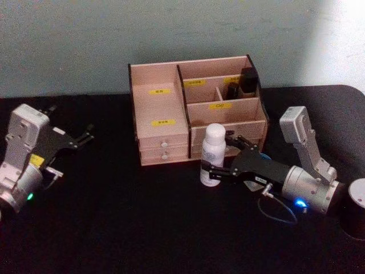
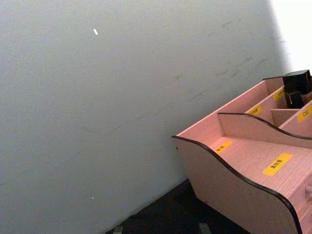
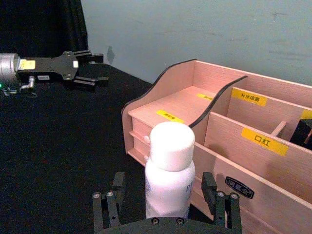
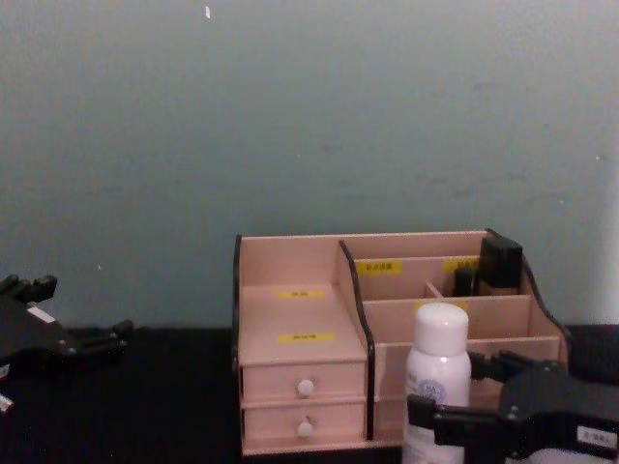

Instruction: Pick up the facial cleanser and watermelon frost from the table and place them into the tiered storage box.

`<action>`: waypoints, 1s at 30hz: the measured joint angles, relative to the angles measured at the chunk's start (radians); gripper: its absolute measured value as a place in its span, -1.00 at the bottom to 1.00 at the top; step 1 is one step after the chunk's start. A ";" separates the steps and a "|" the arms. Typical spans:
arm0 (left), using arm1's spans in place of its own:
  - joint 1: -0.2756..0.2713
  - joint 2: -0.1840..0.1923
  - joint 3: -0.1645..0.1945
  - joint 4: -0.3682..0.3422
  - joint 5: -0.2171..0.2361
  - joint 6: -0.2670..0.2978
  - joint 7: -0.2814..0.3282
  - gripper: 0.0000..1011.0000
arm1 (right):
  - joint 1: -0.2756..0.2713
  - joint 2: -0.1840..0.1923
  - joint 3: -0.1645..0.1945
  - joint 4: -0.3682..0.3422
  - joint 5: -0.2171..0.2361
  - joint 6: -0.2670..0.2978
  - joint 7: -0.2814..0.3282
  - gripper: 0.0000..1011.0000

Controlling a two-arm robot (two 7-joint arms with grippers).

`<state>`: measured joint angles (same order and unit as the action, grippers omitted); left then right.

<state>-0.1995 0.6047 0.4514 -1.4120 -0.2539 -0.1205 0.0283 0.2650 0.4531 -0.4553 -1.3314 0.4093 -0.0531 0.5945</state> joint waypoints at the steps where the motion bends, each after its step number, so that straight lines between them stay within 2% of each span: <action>1: 0.000 0.000 0.000 0.000 0.000 0.000 0.000 0.98 | 0.005 -0.004 -0.002 0.007 0.000 0.001 0.000 0.98; 18: 0.000 0.000 0.000 0.000 0.000 0.000 0.000 0.98 | 0.043 -0.034 -0.014 0.067 0.004 0.002 0.003 0.98; 30: 0.000 0.000 0.000 0.000 0.000 0.000 0.000 0.98 | 0.047 -0.037 -0.014 0.072 0.004 0.005 0.000 0.98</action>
<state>-0.1995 0.6047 0.4514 -1.4120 -0.2539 -0.1205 0.0282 0.3119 0.4163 -0.4693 -1.2591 0.4134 -0.0479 0.5943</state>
